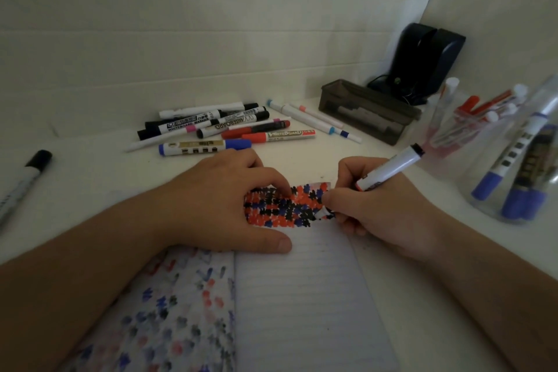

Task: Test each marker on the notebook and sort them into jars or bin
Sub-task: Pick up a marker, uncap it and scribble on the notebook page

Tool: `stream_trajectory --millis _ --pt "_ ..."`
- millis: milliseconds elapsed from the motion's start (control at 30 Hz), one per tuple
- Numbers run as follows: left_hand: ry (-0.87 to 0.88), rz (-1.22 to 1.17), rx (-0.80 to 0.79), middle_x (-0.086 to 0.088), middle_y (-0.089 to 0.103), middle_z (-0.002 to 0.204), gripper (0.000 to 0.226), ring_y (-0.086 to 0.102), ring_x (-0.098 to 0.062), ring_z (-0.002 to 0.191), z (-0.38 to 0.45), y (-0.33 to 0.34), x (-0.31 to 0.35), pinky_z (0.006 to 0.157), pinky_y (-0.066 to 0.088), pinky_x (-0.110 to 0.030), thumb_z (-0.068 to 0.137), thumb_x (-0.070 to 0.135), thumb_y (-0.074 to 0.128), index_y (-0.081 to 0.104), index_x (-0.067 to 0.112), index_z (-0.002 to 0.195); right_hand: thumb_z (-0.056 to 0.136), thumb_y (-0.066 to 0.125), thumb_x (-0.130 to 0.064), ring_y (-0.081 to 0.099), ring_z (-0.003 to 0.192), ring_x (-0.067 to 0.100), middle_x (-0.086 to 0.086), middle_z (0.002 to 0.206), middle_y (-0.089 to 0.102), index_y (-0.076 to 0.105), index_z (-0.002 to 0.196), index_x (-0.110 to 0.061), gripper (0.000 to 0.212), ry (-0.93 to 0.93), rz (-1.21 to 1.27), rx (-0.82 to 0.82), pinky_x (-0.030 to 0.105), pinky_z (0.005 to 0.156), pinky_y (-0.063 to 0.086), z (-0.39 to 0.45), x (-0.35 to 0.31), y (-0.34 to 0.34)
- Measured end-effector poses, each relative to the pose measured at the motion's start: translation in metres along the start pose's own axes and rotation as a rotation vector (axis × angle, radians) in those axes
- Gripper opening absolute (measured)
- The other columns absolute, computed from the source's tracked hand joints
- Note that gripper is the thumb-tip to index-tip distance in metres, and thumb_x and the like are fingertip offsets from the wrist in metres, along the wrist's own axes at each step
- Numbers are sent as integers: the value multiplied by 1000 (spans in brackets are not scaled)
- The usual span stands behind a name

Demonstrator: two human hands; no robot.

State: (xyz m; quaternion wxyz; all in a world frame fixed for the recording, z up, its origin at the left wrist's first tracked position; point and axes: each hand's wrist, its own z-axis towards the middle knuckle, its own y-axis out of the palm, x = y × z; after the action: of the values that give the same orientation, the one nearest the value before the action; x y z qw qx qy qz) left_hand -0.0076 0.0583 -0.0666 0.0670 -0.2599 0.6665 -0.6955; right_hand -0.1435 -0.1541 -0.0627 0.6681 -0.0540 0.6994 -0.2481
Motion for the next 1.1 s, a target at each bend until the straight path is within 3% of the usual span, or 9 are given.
stream_trajectory --millis 200,567,833,900,1100 --pt "5 10 4 27 38 107 83 38 2 102 0 2 0 87 40 -23 57 102 43 40 65 131 86 74 -4 59 51 22 27 66 61 52 68 2 28 -15 -79 18 27 47 48 0 -1 3" --pt "-3 6 0 27 37 107 84 39 1 102 0 1 1 90 42 -25 56 102 42 40 64 131 87 72 0 58 50 19 18 61 62 53 68 0 27 5 -39 13 26 47 48 0 -1 1" --pt "-4 3 6 24 40 107 82 42 0 101 0 1 1 90 45 -30 56 103 43 41 66 129 84 71 -1 52 52 23 27 63 53 49 66 -2 29 -26 -140 28 29 47 45 0 -1 3" --pt "-6 -1 3 25 40 108 83 41 0 102 -1 1 2 90 45 -29 56 102 43 41 66 130 84 69 1 52 53 25 22 60 52 48 67 0 28 -14 -119 27 29 46 44 1 -1 2" --pt "-6 5 5 26 39 108 84 40 1 102 -1 1 2 90 44 -26 56 102 42 41 65 131 88 72 -1 55 51 20 30 67 60 50 72 6 28 -28 -73 20 28 46 45 0 0 2"
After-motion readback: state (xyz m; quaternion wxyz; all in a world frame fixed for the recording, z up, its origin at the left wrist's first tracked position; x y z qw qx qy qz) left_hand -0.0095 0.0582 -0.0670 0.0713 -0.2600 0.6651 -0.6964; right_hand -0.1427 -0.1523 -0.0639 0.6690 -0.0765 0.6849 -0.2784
